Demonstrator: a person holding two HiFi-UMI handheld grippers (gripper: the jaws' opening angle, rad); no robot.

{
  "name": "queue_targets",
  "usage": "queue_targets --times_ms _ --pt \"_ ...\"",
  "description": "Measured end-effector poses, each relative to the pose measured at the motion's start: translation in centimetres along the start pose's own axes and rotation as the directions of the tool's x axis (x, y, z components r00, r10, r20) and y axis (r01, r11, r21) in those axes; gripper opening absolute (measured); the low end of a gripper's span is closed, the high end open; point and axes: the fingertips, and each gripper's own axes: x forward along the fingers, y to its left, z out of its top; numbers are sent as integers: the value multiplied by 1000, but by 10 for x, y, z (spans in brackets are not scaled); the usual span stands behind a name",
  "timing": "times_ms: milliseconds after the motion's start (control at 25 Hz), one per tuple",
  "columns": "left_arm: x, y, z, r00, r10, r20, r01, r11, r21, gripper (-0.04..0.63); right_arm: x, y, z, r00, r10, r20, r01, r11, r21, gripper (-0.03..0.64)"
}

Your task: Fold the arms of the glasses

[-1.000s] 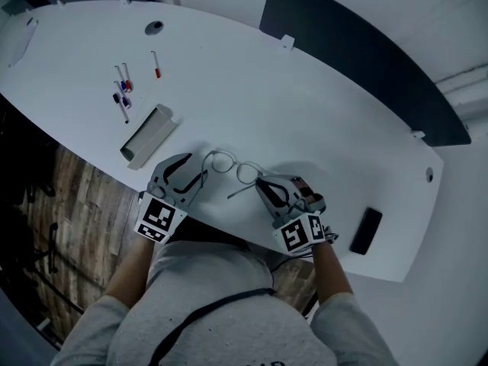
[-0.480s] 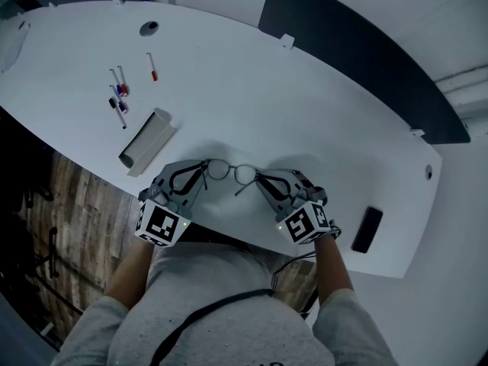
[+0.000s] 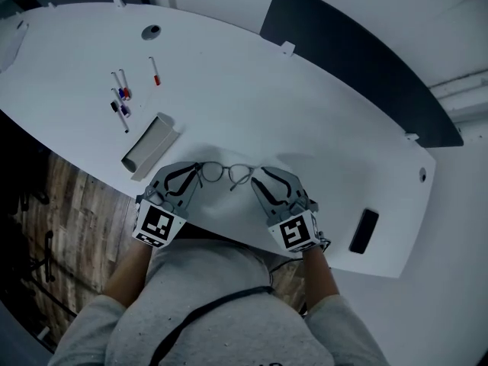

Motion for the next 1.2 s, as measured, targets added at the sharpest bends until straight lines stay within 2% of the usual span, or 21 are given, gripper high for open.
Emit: queue_targets --times_ms 200,280,480,600,680,760,840,960,1040,1200 --pt "-5 -1 0 1000 -7 0 7 1000 -1 29 9 11 18 998 -68 1 68 996 -58 117" --pt "-6 -2 -1 1000 -15 0 15 1000 1 29 11 11 24 996 -94 7 94 994 -59 58" --pt "-7 -3 -1 1000 -22 -1 22 1000 5 29 12 5 30 992 -125 16 126 991 -39 29" --pt "-6 -4 -2 1000 -23 -7 23 1000 1 29 8 -7 31 987 -155 42 153 988 32 29" --pt "-6 -3 -2 1000 -23 -9 23 1000 -2 29 5 -16 31 981 -183 68 172 975 144 29" --pt "-5 -1 2 1000 -21 1 21 1000 -1 29 1 -27 27 973 -212 91 178 941 288 29" --pt "-4 -1 7 1000 -25 15 25 1000 -4 31 -2 -35 22 968 -231 99 175 903 392 29" --pt "-3 -3 6 999 -33 7 33 999 -6 31 -2 -39 18 966 -238 99 169 875 454 29" --pt "-2 -5 6 999 -36 1 36 999 1 31 -1 -37 18 969 -228 94 165 884 438 29" --pt "-3 -4 5 999 -33 -2 33 999 5 31 6 -26 26 980 -184 76 153 940 303 29"
